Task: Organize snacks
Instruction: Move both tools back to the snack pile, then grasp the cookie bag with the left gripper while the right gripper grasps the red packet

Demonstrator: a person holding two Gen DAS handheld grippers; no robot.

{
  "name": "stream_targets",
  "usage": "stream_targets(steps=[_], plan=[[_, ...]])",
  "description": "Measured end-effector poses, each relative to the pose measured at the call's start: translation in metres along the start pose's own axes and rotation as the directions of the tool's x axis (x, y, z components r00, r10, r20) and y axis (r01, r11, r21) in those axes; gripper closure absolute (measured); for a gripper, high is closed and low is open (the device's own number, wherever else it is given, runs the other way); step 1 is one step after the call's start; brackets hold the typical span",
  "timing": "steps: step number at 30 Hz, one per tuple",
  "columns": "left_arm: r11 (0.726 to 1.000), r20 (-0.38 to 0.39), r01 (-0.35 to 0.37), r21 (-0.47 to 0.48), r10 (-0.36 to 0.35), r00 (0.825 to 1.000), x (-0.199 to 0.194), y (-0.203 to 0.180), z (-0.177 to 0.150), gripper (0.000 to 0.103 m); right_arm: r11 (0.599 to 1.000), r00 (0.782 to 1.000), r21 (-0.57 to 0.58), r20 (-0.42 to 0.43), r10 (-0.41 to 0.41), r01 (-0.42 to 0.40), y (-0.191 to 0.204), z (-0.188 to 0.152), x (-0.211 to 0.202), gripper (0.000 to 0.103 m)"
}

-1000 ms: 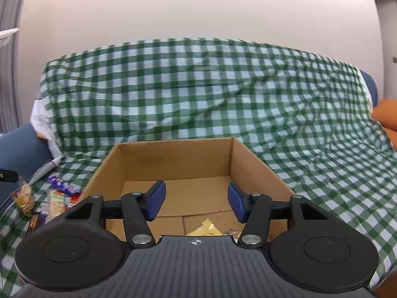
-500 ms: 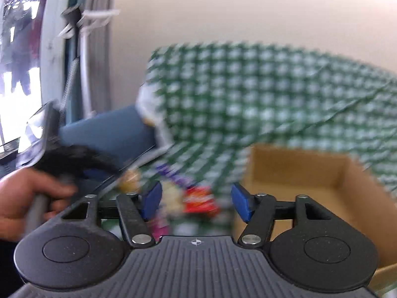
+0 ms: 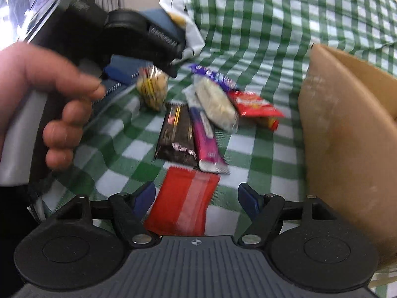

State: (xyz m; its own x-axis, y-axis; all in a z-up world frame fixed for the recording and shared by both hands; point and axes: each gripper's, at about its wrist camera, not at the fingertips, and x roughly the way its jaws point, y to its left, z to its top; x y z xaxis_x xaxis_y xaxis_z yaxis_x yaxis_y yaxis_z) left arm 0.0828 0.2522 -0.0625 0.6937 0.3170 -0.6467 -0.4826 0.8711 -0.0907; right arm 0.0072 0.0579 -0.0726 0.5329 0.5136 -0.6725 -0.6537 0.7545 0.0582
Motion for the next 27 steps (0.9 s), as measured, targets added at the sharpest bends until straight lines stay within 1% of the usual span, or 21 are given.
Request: stream_targets(steps=[3,6,7,8,9,10,11,12,16,19,21,22,23,24,25,26,27], plan=[[0.999,-0.001,-0.035,0.03,0.035,0.999,0.011,-0.005,0.0,0.025,1.0,0.999,0.012,-0.03,0.02,-0.02,-0.004,0.002,0.011,0.028],[0.996,-0.017,-0.055,0.063,0.057,0.998,0.02,-0.009,-0.001,0.025,1.0,1.0,-0.012,-0.024,0.015,-0.015,-0.002,0.002,0.015,0.028],[0.994,-0.02,-0.069,0.08,0.071,0.997,0.022,-0.011,-0.002,0.026,1.0,1.0,-0.015,-0.025,0.016,-0.017,-0.001,0.003,0.015,0.03],[0.992,-0.02,-0.084,0.094,0.086,0.996,0.024,-0.012,-0.002,0.03,1.0,1.0,-0.015,-0.023,0.021,-0.021,-0.002,0.003,0.016,0.032],[0.991,-0.019,-0.091,0.093,0.094,0.995,0.024,-0.011,-0.003,0.034,0.999,0.999,-0.02,-0.02,0.025,-0.025,-0.001,0.003,0.015,0.041],[0.992,-0.019,-0.091,0.088,0.093,0.995,0.024,-0.01,-0.003,0.046,0.999,0.999,-0.029,-0.016,0.029,-0.03,-0.002,0.002,0.012,0.05],[0.992,-0.02,-0.09,0.085,0.092,0.996,0.022,-0.007,-0.003,0.047,0.999,0.999,-0.04,-0.013,0.029,-0.03,-0.001,0.002,0.01,0.051],[0.993,-0.016,-0.087,0.083,0.088,0.996,0.02,-0.005,-0.003,0.05,0.999,0.999,-0.042,-0.013,0.03,-0.031,0.0,0.002,0.011,0.056],[0.997,0.013,-0.064,0.05,0.064,0.998,0.001,0.003,-0.004,0.059,0.999,0.999,-0.031,-0.006,0.04,-0.04,-0.002,0.002,0.004,0.058],[1.0,0.047,-0.003,-0.014,0.004,0.999,-0.022,0.013,-0.005,0.06,0.999,0.999,-0.027,0.013,0.045,-0.044,-0.004,0.005,-0.01,0.058],[0.997,0.066,0.054,-0.051,-0.051,0.997,-0.037,0.018,-0.005,0.06,0.998,0.998,-0.029,0.024,0.053,-0.053,-0.006,0.008,-0.021,0.058],[0.993,0.063,0.09,-0.077,-0.085,0.994,-0.043,0.022,-0.006,0.06,0.998,0.998,-0.03,0.027,0.058,-0.057,-0.007,0.009,-0.027,0.058],[0.982,0.045,0.151,-0.117,-0.147,0.988,-0.049,0.026,-0.009,0.06,0.998,0.998,-0.029,0.026,0.061,-0.06,-0.008,0.01,-0.032,0.058],[0.964,0.025,0.213,-0.16,-0.212,0.977,-0.052,0.029,-0.012,0.06,0.997,0.997,-0.028,0.02,0.068,-0.068,-0.009,0.013,-0.035,0.058],[0.939,0.002,0.275,-0.206,-0.28,0.96,-0.054,0.032,-0.015,0.06,0.997,0.997,-0.026,0.013,0.075,-0.074,-0.01,0.013,-0.039,0.058],[0.902,-0.032,0.345,-0.261,-0.365,0.93,-0.057,0.035,-0.021,0.06,0.997,0.997,-0.022,0.008,0.077,-0.077,-0.012,0.012,-0.043,0.058],[0.871,-0.07,0.391,-0.299,-0.428,0.901,-0.054,0.032,-0.026,0.06,0.997,0.997,-0.021,0.0,0.077,-0.077,-0.013,0.01,-0.048,0.058]])
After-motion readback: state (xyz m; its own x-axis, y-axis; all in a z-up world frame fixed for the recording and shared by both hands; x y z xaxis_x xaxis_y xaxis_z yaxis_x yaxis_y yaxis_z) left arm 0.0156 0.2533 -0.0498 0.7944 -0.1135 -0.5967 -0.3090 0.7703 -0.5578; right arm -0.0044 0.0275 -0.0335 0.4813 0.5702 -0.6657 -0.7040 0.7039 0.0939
